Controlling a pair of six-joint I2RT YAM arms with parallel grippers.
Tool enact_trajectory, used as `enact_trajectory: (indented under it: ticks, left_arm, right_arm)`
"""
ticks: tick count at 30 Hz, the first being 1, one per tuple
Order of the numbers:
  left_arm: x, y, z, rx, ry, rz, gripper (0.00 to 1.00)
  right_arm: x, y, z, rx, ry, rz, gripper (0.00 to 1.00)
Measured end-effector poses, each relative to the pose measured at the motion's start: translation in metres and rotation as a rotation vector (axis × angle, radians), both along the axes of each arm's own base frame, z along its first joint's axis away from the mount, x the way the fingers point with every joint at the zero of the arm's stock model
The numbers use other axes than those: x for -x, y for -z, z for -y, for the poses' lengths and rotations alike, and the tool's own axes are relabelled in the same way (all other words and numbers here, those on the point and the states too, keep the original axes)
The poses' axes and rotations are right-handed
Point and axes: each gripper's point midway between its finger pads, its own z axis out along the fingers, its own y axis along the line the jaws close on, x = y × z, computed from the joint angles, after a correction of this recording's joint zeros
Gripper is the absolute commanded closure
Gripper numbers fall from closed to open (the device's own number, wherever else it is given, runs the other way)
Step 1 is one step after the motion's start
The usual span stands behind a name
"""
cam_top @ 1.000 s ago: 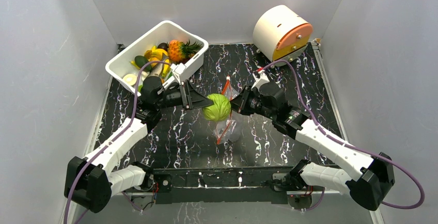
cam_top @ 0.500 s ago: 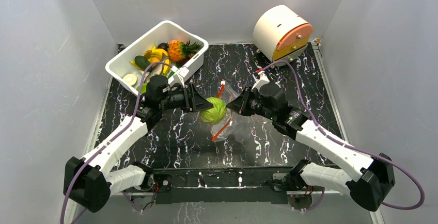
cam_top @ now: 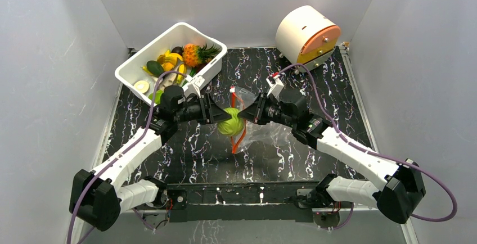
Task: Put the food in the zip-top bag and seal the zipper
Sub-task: Place the fake vegetable in the zipper food storage bag.
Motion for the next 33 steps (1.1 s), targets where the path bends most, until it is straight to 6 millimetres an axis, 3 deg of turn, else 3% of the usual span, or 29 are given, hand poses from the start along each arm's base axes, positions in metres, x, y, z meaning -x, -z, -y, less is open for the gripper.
enact_trajectory:
  ticks: [11, 33]
  left_arm:
    - [0.008, 0.005, 0.005, 0.076, 0.021, -0.012, 0.73]
    - [-0.007, 0.023, -0.002, 0.034, -0.114, -0.120, 0.73]
  right_arm:
    - [0.007, -0.012, -0.009, -0.055, -0.068, 0.036, 1.00]
    - [0.029, 0.008, -0.028, -0.063, -0.279, 0.044, 1.00]
